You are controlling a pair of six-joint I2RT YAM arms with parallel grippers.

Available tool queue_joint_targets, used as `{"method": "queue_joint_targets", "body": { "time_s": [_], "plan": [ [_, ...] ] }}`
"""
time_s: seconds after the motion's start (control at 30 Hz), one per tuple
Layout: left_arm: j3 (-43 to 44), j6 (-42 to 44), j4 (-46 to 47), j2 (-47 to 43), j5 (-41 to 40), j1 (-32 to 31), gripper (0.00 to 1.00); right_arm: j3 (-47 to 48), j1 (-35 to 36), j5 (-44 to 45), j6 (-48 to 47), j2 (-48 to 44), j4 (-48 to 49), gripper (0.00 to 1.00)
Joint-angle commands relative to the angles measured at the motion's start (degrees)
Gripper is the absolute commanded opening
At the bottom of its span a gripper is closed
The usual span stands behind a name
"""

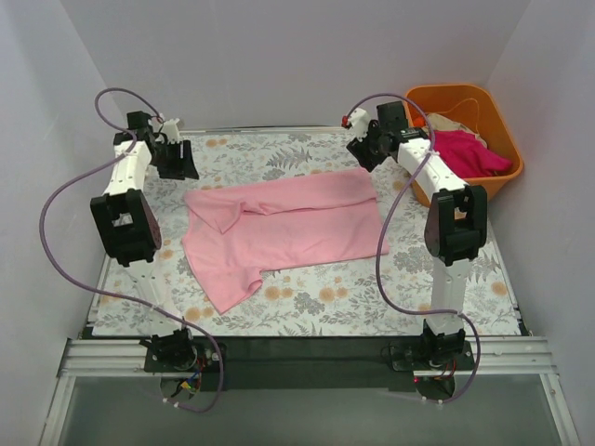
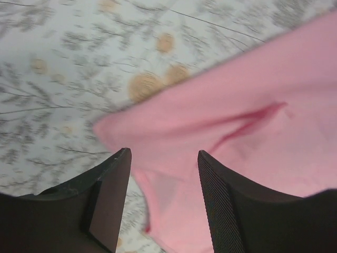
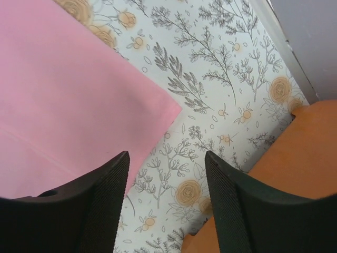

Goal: Fold and stack the t-shirts
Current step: Fold the tshirt

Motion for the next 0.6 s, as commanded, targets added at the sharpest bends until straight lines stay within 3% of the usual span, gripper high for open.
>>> {"method": "queue_joint_targets", "body": {
  "time_s": [0.0,0.2,0.37,0.43,0.57],
  "plan": [
    [-8.49,2.38,-2.4,-8.96,8.84,-5.8,0.51,-2.7,0.0,-5.65,1.88,-1.64,-3.43,0.55],
    [-14.67,2.47,-3.9,-9.93,10.26,-11.52,0.49,-4.55,0.0,-9.25,3.81,-1.02,-6.51,0.53],
    [-21.34,3.35,-3.99,-11.16,5.25,-13.37,0.38,-2.01,0.17,-13.37,4.51,-0.05,-10.02,0.45],
    [-23.46,2.48,-1.71,-13.0,2.09,-13.37,0.3,-0.6,0.87,-15.05,5.66,0.12,-10.82,0.43],
    [-25.05,0.46,-0.47,-13.63,-0.99,-13.37,0.27,0.46,1.93,-15.76,6.62,0.56,-10.82,0.42]
  ]
}}
